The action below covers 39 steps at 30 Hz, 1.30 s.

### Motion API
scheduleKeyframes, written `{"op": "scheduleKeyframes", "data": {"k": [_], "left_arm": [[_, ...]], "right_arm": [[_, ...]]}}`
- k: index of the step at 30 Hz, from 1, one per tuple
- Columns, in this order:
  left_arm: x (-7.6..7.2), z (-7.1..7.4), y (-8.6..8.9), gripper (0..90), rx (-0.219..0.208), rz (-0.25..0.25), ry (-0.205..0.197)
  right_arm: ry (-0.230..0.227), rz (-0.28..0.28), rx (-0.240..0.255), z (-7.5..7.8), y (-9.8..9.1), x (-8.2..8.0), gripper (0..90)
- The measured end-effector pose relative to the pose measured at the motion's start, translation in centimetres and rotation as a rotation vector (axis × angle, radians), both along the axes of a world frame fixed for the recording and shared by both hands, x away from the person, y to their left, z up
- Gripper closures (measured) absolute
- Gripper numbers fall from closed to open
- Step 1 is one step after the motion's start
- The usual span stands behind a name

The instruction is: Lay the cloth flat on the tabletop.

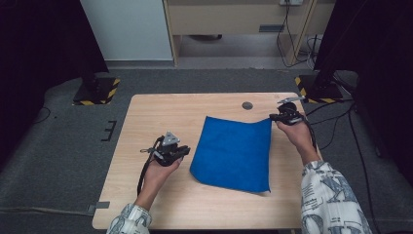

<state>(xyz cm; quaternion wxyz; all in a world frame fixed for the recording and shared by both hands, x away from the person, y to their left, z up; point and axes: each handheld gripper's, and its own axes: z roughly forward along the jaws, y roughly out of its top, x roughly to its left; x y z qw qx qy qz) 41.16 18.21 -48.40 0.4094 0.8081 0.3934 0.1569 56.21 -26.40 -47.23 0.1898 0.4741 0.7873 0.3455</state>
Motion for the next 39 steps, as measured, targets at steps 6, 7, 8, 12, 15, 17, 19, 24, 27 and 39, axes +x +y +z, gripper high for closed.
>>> {"op": "scheduleKeyframes", "data": {"k": [6,7,8,12,15,17,19,24,27,39], "left_arm": [[-1.3,-0.1,1.3,80.5,0.001,0.042,0.000],[-1.5,0.0,1.5,80.5,0.003,0.050,0.001],[-1.6,0.0,1.7,80.4,0.005,0.055,0.000],[-1.9,0.1,2.3,79.8,0.001,0.072,-0.001],[-1.9,0.2,2.6,78.7,-0.008,0.079,-0.005],[-1.9,0.2,2.6,77.1,-0.011,0.083,-0.007],[-1.9,0.2,2.5,73.2,-0.009,0.087,-0.014],[-1.4,0.1,2.6,58.6,-0.026,0.093,-0.029],[-0.9,-0.3,2.5,49.9,-0.026,0.093,-0.021],[1.6,-2.0,2.0,20.9,-0.016,0.120,0.019]], "right_arm": [[0.011,-0.032,-0.013,-0.6,0.0,2.3,89.5],[0.009,-0.038,-0.015,-0.7,0.0,2.5,89.2],[0.004,-0.053,-0.005,-1.0,0.1,2.8,88.3],[0.019,-0.102,0.001,-2.2,0.4,3.3,65.5],[0.025,-0.111,0.023,-2.3,0.5,3.2,56.9],[0.019,-0.120,0.034,-1.9,0.6,2.9,50.5],[-0.012,-0.134,0.034,-1.4,0.7,2.6,44.7],[-0.052,-0.143,0.060,-0.3,0.9,1.7,35.1],[-0.060,-0.143,0.073,0.1,1.1,1.0,32.5],[-0.089,-0.123,0.122,0.8,1.7,-1.9,30.6]]}}
